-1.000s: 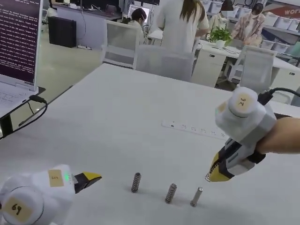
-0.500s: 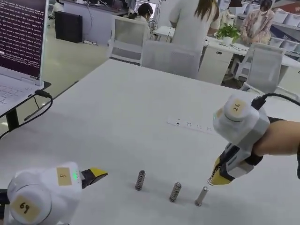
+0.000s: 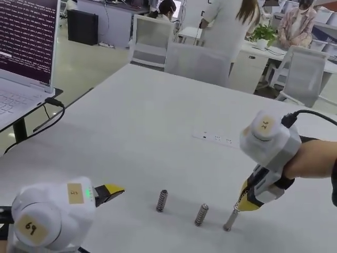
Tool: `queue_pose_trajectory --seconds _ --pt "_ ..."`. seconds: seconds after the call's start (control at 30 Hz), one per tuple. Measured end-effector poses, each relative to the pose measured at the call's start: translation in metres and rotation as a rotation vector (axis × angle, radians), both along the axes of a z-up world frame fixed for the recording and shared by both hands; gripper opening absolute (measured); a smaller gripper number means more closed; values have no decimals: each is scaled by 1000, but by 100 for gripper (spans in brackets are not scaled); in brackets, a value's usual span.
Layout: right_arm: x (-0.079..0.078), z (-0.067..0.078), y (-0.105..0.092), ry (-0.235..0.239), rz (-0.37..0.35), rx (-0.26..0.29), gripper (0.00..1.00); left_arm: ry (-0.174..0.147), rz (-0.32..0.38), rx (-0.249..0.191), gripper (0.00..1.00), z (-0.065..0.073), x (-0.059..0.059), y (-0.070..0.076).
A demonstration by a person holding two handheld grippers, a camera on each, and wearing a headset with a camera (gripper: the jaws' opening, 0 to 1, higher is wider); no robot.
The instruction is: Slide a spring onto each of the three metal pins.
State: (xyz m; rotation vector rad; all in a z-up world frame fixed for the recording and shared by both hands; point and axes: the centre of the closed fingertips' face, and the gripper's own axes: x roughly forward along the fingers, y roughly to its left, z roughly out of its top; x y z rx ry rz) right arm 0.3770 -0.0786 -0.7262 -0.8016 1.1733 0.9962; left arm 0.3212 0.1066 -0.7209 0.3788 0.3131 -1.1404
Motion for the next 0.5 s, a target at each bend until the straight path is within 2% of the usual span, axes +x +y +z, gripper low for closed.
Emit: queue_pose_trajectory --seconds 0.5 --pt "-1 -6 -1 11 0 -3 8 6 3 2 88 -1 1 2"
